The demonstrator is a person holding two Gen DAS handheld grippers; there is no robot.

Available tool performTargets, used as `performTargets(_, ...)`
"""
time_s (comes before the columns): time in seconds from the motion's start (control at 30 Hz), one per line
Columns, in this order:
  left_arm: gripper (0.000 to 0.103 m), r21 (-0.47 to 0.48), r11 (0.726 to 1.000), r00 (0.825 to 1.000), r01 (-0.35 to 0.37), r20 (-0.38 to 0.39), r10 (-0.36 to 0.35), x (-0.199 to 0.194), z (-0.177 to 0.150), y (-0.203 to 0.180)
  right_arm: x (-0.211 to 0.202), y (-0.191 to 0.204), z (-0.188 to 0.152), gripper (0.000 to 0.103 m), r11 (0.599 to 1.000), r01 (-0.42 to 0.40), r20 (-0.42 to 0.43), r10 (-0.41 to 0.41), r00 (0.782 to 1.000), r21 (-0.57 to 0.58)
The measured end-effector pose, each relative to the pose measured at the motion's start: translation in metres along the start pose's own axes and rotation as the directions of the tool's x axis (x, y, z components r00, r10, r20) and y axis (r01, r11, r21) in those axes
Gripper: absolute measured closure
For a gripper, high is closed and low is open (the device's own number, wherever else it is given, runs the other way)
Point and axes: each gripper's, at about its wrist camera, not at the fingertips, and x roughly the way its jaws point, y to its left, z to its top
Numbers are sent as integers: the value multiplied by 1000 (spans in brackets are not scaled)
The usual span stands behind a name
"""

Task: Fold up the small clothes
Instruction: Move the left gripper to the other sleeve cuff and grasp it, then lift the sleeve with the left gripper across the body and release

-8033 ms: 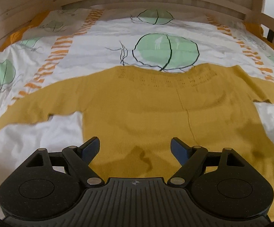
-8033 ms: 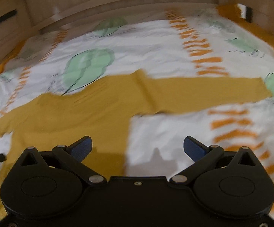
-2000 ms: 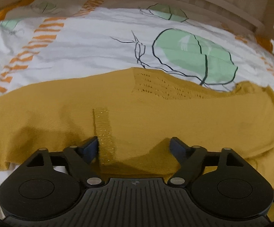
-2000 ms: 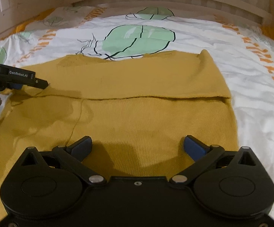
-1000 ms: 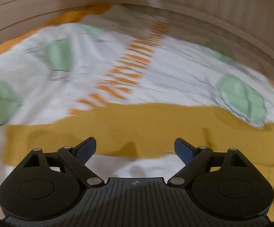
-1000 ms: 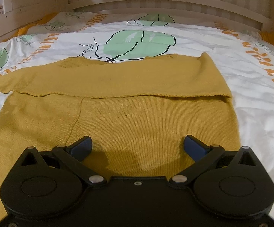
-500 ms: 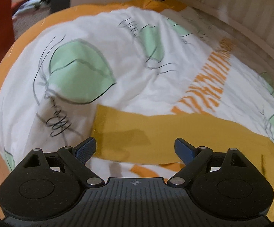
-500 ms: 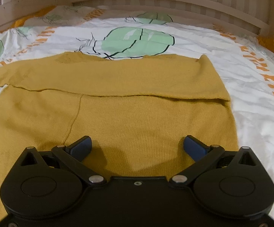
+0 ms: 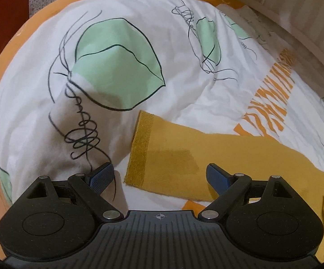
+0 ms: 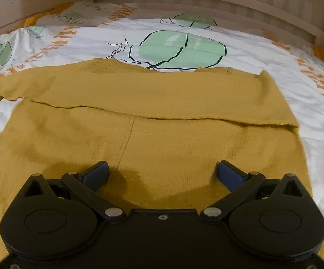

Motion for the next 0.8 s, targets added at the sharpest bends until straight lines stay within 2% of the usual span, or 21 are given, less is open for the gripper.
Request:
performTargets(0.2,13,0,1000,1000,20,-4,-20,15,5,-5,0,-7,-2,0,999,-31,10,31,999,42)
performTargets(0.23,23,-1,1000,1000,25,0,-25,16,6,-6,0,-6,-3,0,999,-27,11,27,1000,38)
performTargets(0.27,39,-1,1000,1000,22,7,-22,17,7,-7,0,-5,-3,0,999,-24,12,23,1000,34)
performTargets(0.3,84,-1,1000,1000,8,11,-8,18,8,-8,0,-4,-3,0,999,-22,14,22,1000,33)
performTargets(0.33,95,-8,1000,1000,-1,4,1,20,9,-7,0,-5,-4,0,999,-22,15,22,1000,33)
performTargets(0.4,95,-40,998,998,56,-2,-57,20,11,-3,1,-5,-4,0,999,-26,16,25,1000,37)
performTargets(0.47,95,-49,996,997,78,10,-78,14,13,-5,1,-6,-4,0,999,-27,17,26,1000,39)
performTargets(0.6,95,-1,991,990,133,43,-133,-10,21,-25,1,-7,-4,0,998,-35,19,34,999,47)
performTargets(0.8,95,78,965,962,251,94,-258,-58,41,-83,0,-10,-4,0,997,-51,26,49,998,63)
